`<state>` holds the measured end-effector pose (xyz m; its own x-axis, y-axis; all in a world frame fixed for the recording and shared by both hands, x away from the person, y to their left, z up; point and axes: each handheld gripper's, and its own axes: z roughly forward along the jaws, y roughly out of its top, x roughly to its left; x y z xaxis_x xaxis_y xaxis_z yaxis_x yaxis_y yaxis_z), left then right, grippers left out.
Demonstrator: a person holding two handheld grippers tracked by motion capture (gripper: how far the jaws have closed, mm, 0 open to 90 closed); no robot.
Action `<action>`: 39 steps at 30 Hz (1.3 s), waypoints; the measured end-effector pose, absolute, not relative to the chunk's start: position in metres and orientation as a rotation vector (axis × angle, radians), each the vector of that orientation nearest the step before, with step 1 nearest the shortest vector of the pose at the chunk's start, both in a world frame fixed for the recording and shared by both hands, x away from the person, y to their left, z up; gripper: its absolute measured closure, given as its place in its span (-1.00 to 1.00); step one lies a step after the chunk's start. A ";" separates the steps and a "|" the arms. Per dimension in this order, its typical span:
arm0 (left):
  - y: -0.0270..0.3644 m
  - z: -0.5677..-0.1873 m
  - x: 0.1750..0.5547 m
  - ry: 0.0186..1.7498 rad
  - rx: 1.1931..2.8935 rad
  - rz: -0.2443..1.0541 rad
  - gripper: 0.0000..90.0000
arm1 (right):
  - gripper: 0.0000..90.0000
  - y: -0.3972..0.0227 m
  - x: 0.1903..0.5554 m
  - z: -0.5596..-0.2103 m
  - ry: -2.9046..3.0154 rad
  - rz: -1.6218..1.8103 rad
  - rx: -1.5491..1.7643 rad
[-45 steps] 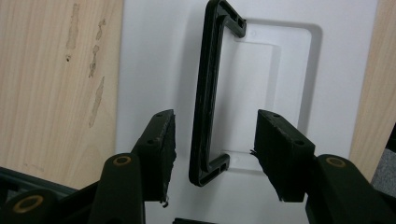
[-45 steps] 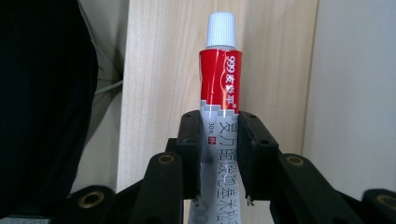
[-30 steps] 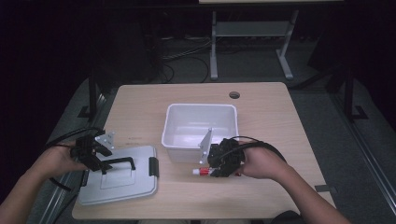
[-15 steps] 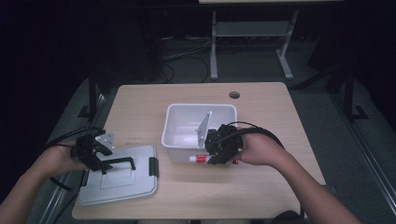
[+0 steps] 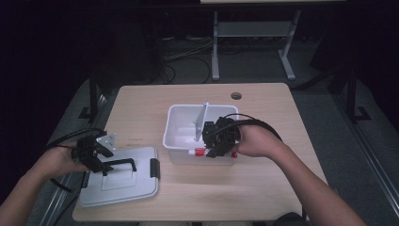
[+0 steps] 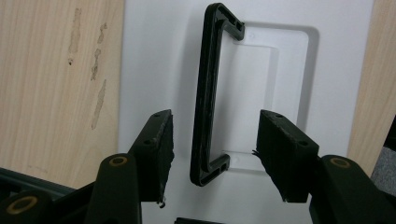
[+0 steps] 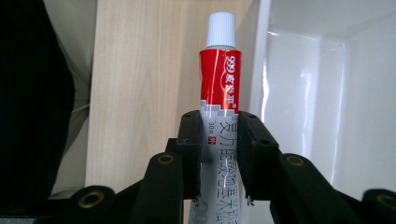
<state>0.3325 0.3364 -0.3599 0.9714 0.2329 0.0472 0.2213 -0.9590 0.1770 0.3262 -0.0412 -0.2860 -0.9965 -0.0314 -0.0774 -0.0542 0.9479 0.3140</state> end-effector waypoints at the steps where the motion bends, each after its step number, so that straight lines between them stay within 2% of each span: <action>1: 0.336 -0.360 0.332 0.342 2.948 0.102 0.00 | 0.60 -0.041 0.328 -0.285 3.028 0.489 -0.063; 39: 0.327 -0.359 0.336 0.311 2.962 0.096 0.00 | 0.59 -0.044 0.380 -0.302 3.033 0.491 0.054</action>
<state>0.3362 0.3269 -0.3585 0.9763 0.2113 0.0469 0.2008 -0.9653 0.1670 0.3804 -0.0442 -0.3023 -0.9970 0.0457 -0.0620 0.0238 0.9485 0.3160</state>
